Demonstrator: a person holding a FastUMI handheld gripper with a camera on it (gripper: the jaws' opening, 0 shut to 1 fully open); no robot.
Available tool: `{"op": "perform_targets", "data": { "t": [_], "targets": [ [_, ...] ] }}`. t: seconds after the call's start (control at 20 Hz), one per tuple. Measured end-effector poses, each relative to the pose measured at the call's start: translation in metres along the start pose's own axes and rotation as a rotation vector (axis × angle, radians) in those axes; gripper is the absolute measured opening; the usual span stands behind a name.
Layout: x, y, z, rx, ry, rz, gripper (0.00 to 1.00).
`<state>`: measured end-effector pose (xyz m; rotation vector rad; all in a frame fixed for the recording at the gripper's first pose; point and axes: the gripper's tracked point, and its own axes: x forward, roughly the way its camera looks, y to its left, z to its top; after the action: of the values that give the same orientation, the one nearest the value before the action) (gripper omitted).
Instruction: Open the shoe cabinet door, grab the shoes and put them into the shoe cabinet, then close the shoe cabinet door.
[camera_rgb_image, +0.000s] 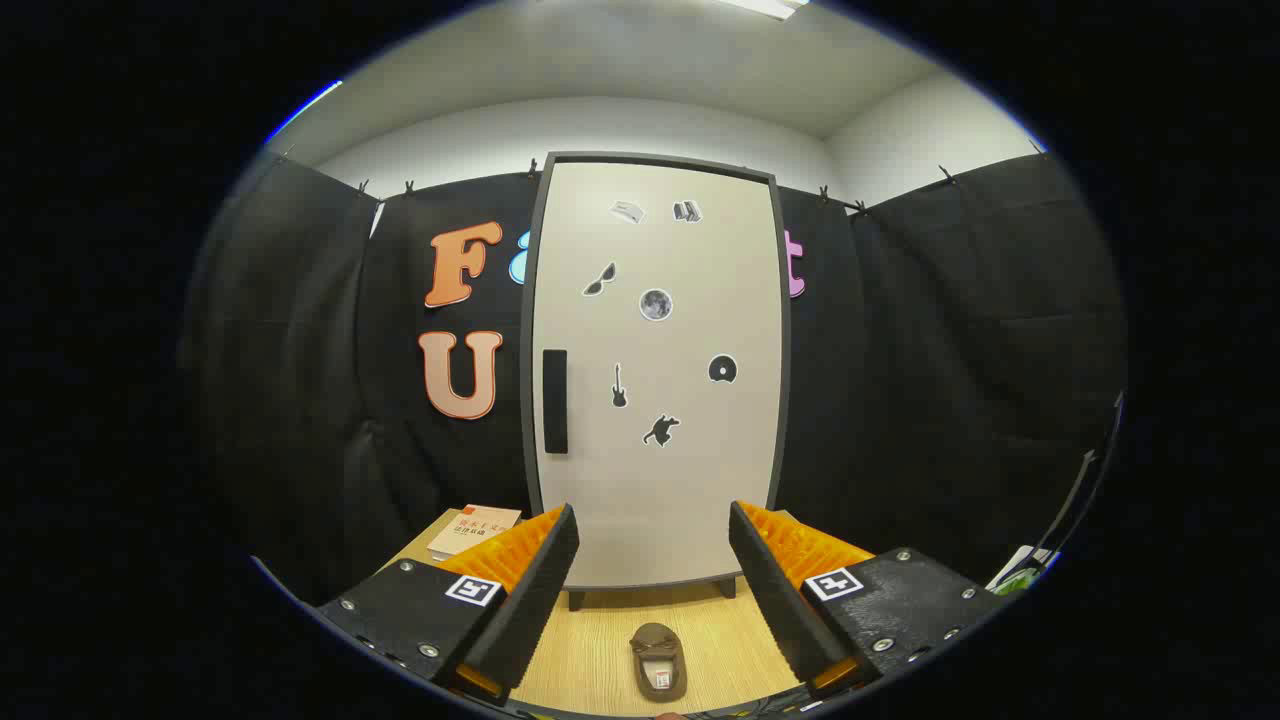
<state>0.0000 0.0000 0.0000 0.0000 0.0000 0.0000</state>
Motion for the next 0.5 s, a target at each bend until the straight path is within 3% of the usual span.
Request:
{"op": "perform_targets", "data": {
  "t": [0.5],
  "targets": [
    [0.0031,0.0075,0.0002,-0.022,0.004,0.02,0.95]
  ]
}}
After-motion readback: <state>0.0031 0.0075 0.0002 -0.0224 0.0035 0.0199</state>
